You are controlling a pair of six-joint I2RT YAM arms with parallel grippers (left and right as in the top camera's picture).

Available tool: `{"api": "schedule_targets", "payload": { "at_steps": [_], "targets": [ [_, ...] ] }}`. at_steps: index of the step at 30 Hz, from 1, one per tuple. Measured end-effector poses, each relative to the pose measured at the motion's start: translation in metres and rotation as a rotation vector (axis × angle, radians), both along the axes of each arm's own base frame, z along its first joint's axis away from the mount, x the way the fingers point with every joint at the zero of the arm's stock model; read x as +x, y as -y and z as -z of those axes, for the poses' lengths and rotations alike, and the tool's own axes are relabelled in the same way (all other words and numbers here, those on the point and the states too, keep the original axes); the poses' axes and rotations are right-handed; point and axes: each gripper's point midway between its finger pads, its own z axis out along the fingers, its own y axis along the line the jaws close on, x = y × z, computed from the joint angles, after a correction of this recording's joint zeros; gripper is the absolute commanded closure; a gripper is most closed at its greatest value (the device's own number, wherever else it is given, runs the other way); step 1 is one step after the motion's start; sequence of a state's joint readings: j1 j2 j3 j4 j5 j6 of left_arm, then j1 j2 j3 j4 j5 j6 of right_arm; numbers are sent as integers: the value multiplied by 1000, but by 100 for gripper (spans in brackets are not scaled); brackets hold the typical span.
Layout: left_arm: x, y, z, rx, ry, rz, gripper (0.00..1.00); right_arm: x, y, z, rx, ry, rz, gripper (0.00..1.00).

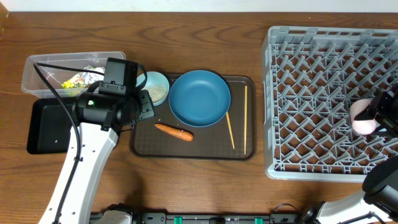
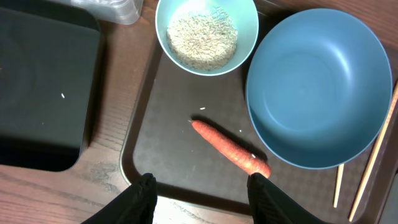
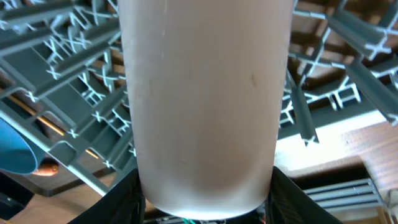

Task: Sort waste into correct bins and load items into the dishwasher rack
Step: 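Lower the pink cup upside down into the rack with right gripper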

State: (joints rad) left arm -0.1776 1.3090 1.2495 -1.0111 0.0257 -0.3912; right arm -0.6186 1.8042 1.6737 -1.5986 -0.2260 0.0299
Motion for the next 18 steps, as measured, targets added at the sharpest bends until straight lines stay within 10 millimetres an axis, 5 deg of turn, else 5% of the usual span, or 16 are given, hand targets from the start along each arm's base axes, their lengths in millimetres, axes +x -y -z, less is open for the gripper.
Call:
{"api": "schedule_targets", "payload": {
  "at_steps": [18],
  "targets": [
    [0, 0, 0, 0, 0, 0, 50, -2, 10, 4, -52, -15, -6, 62]
  ]
}}
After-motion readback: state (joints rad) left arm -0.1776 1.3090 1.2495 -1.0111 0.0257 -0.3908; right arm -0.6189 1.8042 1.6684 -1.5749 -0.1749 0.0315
